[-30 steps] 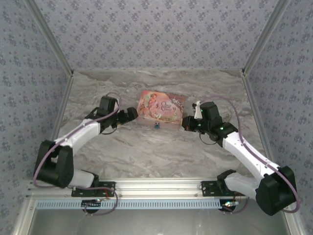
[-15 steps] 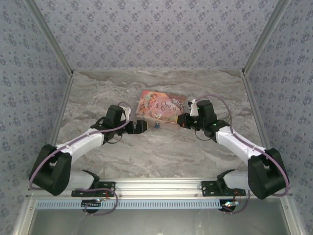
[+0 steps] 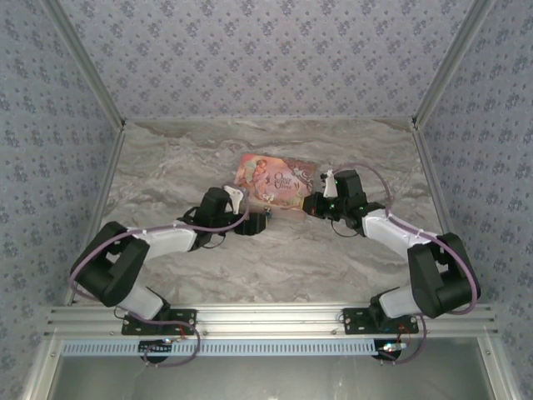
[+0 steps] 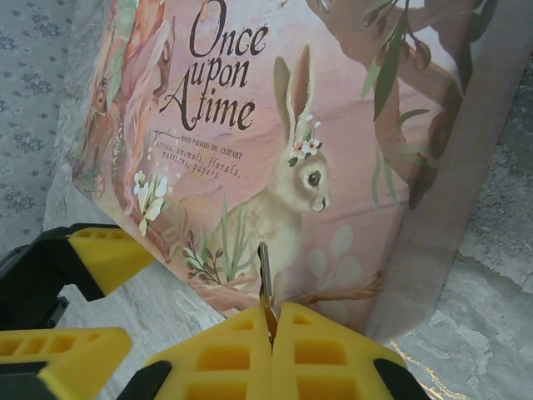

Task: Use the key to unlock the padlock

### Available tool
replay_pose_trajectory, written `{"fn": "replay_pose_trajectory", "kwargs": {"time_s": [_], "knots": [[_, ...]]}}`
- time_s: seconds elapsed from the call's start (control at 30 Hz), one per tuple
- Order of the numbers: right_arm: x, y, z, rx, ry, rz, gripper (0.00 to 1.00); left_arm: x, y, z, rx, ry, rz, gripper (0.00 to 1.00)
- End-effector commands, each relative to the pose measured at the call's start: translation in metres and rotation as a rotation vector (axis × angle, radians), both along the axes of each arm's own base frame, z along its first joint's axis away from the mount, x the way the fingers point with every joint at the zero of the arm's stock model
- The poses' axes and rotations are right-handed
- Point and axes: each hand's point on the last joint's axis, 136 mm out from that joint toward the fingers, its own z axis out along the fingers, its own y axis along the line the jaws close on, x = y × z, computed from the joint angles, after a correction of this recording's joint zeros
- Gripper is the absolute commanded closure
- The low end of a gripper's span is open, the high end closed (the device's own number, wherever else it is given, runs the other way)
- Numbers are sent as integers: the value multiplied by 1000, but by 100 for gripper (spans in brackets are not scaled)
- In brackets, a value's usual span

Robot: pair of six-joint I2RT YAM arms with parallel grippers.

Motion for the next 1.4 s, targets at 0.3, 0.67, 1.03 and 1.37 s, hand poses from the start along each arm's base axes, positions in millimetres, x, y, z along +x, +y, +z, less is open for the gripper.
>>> {"fn": "replay_pose_trajectory", "kwargs": {"time_s": [0.3, 0.67, 1.03, 1.37], "knots": [[-14, -16, -31, -92, 53, -12, 100, 35, -27, -1, -28, -123, 16, 21], [-14, -15, -30, -98, 48, -4, 100, 48, -36, -11, 3, -142, 57, 29], [-13, -15, -29, -94, 44, 0, 100, 49, -51, -11, 28, -159, 71, 40], [-12, -13, -27, -84, 38, 7, 100, 52, -54, -17, 65, -158, 102, 55]]}}
